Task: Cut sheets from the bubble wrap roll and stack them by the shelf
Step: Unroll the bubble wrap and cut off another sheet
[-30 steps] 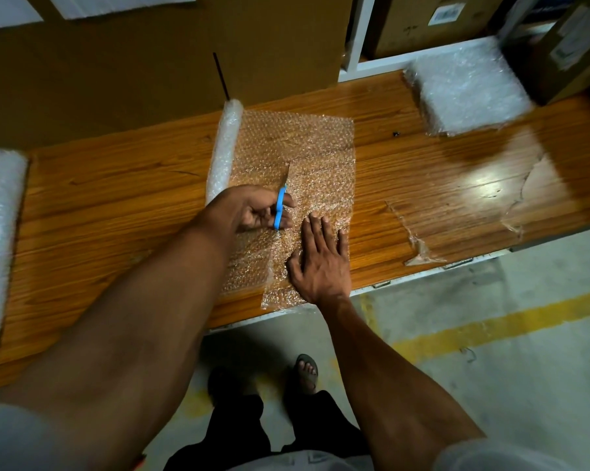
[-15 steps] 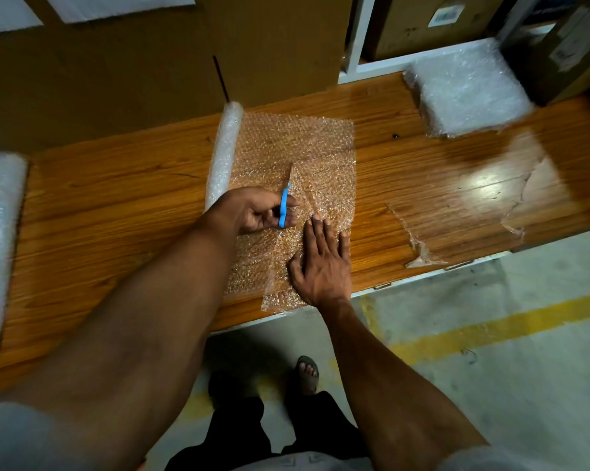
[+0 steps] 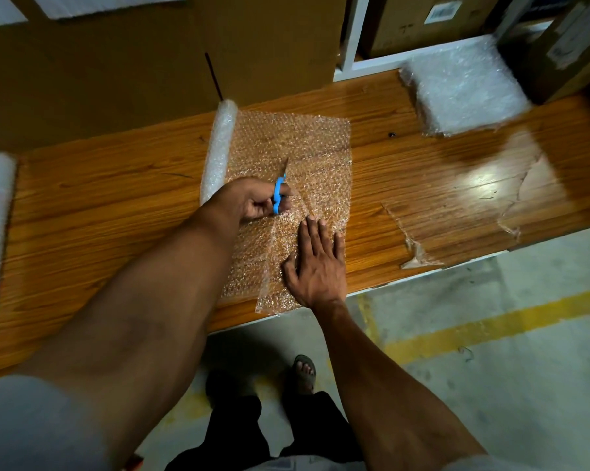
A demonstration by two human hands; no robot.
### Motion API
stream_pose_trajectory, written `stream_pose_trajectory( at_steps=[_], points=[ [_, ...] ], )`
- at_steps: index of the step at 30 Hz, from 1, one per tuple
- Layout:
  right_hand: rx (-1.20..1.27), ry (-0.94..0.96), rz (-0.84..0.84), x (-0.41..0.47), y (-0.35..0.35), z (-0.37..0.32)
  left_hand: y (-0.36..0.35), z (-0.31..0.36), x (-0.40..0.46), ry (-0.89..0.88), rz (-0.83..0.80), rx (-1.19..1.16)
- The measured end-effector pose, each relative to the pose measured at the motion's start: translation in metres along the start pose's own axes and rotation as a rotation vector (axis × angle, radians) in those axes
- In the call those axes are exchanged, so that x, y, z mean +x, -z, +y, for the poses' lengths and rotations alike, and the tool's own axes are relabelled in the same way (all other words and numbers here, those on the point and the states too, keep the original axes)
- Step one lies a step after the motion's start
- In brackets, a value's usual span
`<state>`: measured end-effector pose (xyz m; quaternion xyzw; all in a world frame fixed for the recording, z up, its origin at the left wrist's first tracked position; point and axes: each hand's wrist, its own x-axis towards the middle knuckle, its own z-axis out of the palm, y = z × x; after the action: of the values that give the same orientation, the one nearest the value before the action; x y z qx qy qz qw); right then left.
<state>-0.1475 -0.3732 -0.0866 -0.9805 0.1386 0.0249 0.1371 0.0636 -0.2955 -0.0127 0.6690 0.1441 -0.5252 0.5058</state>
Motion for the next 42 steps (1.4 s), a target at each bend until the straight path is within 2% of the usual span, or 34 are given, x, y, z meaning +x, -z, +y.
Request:
stream_pose_trajectory(
  at_steps=[5, 10, 14, 19, 27, 34, 39, 42],
  points=[
    [-0.019, -0.002, -0.010, 0.001, 0.000, 0.000, -0.001, -0.001, 0.003, -0.008, -0.012, -0.002],
    [-0.015, 0.000, 0.004, 0.000, 0.001, 0.000, 0.000, 0.003, 0.003, 0.069, -0.085, 0.069],
    [-0.010, -0.001, -0.009, 0.001, 0.001, 0.000, 0.001, 0.010, 0.003, 0.102, -0.073, 0.106],
    [-0.009, -0.007, -0.008, 0.001, 0.000, 0.000, -0.001, 0.017, 0.005, 0.067, -0.020, 0.098],
    [-0.003, -0.015, 0.006, 0.001, 0.000, -0.001, 0.000, 0.016, 0.011, -0.087, 0.041, 0.037],
    [0.025, -0.017, 0.001, -0.002, 0.003, -0.001, -0.003, 0.019, -0.001, -0.019, -0.063, 0.035],
    [0.112, -0.030, 0.049, -0.001, 0.012, -0.004, 0.001, 0.019, -0.004, 0.011, -0.070, 0.038],
    [0.075, -0.076, 0.056, 0.013, 0.021, -0.009, 0.008, 0.020, -0.003, 0.038, -0.083, 0.069]
  ],
)
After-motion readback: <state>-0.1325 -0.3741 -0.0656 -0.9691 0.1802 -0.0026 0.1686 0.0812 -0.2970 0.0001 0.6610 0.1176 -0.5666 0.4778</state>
